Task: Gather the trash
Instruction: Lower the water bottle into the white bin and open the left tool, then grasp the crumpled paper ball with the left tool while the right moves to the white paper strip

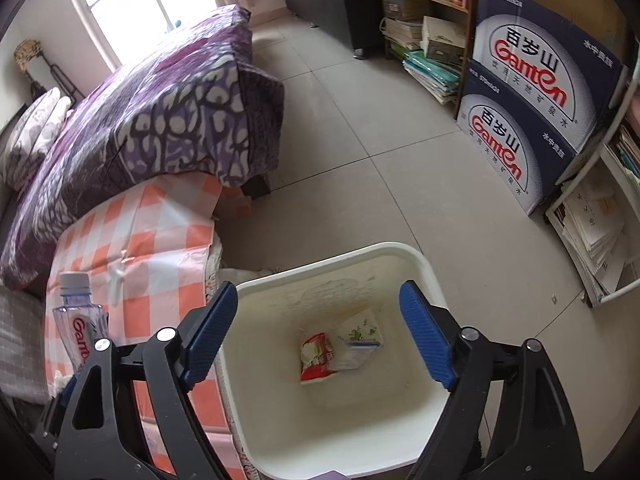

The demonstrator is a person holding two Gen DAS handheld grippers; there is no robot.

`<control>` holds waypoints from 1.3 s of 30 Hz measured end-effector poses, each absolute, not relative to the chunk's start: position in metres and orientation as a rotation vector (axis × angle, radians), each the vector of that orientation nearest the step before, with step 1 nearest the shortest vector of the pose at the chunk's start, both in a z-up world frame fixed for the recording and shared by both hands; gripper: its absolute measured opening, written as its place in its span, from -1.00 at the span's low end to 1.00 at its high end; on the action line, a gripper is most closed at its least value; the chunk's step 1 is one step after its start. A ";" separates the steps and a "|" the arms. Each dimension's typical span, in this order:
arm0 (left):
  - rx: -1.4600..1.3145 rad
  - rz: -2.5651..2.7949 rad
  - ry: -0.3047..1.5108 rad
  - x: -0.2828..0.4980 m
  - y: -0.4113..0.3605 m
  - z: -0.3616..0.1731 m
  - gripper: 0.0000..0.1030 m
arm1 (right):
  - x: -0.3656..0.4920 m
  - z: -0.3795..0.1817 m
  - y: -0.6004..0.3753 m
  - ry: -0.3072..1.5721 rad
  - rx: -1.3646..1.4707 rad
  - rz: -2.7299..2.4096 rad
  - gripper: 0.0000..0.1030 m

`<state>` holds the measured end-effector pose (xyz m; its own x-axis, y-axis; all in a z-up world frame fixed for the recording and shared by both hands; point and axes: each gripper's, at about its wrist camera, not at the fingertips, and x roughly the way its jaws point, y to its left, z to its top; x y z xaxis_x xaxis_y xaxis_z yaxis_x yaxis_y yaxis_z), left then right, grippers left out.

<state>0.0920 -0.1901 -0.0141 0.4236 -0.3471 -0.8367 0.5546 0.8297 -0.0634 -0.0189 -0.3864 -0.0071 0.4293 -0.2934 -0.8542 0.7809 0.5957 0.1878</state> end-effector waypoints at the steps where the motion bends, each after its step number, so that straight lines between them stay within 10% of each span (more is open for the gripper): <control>1: 0.242 -0.576 0.983 0.089 -0.194 -0.015 0.22 | -0.022 -0.006 -0.388 0.879 0.649 -0.734 0.68; 39: 0.262 -0.706 1.053 0.053 -0.254 -0.037 0.40 | -0.051 -0.005 -0.427 0.838 0.709 -0.782 0.84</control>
<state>0.0529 -0.2543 -0.0372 0.3026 -0.4054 -0.8626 0.6446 0.7537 -0.1281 -0.0506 -0.4275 -0.0051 0.4370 -0.3109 -0.8440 0.8203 0.5226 0.2322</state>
